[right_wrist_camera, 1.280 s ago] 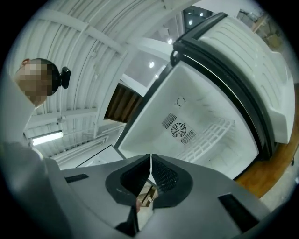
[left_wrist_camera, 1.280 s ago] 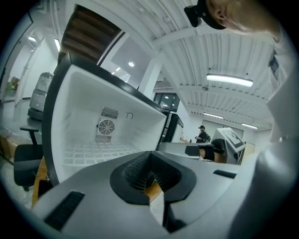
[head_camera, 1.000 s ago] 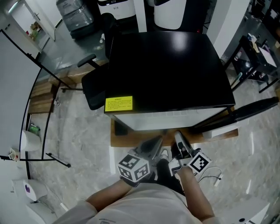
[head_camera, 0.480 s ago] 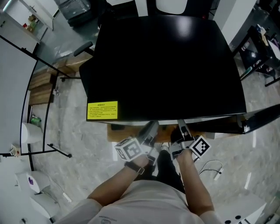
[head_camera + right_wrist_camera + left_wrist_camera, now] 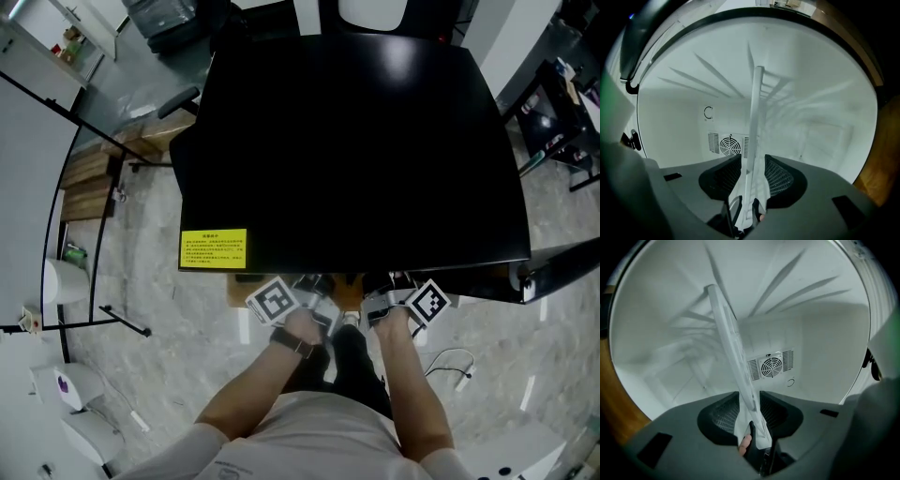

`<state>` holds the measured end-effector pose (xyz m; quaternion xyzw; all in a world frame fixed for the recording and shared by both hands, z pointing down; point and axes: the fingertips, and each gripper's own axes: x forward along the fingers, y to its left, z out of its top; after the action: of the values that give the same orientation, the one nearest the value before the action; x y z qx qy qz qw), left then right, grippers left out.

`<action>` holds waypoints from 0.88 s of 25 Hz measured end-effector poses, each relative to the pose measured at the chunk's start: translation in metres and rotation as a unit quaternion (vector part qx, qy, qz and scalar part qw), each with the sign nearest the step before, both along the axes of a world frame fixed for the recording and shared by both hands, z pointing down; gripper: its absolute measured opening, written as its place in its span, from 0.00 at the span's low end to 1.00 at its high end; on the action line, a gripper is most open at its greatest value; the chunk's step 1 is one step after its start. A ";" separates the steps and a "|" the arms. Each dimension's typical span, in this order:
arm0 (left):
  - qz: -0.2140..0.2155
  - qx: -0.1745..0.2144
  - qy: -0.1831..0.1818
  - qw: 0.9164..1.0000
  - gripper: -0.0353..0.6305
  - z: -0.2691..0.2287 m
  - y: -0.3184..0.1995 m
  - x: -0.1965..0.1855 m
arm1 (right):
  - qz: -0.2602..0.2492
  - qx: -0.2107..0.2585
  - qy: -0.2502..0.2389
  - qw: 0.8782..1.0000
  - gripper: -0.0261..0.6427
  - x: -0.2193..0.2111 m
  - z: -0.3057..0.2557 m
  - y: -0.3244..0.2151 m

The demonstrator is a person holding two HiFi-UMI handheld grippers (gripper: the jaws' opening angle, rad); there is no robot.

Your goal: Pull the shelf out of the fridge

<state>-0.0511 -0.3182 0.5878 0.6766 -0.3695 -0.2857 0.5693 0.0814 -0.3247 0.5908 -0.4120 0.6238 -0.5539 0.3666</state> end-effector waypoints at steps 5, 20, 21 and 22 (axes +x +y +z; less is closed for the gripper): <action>-0.004 0.004 -0.014 1.000 0.23 0.009 -0.011 -0.004 | 0.003 -0.001 -0.015 1.000 0.24 -0.003 0.001 -0.011; -0.016 0.018 0.084 0.996 0.10 -0.006 -0.016 0.001 | 0.017 0.017 -0.031 0.999 0.10 -0.002 -0.003 -0.026; -0.016 0.019 0.091 0.996 0.10 -0.007 -0.015 0.002 | 0.018 0.017 -0.032 0.999 0.10 -0.002 -0.003 -0.025; -0.017 0.020 0.097 0.995 0.10 -0.008 -0.014 0.003 | 0.019 0.017 -0.034 0.999 0.10 -0.002 -0.003 -0.023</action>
<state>-0.0485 -0.3326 0.5795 0.6506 -0.3182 -0.3665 0.5840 0.0792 -0.3474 0.5875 -0.3986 0.6124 -0.5498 0.4046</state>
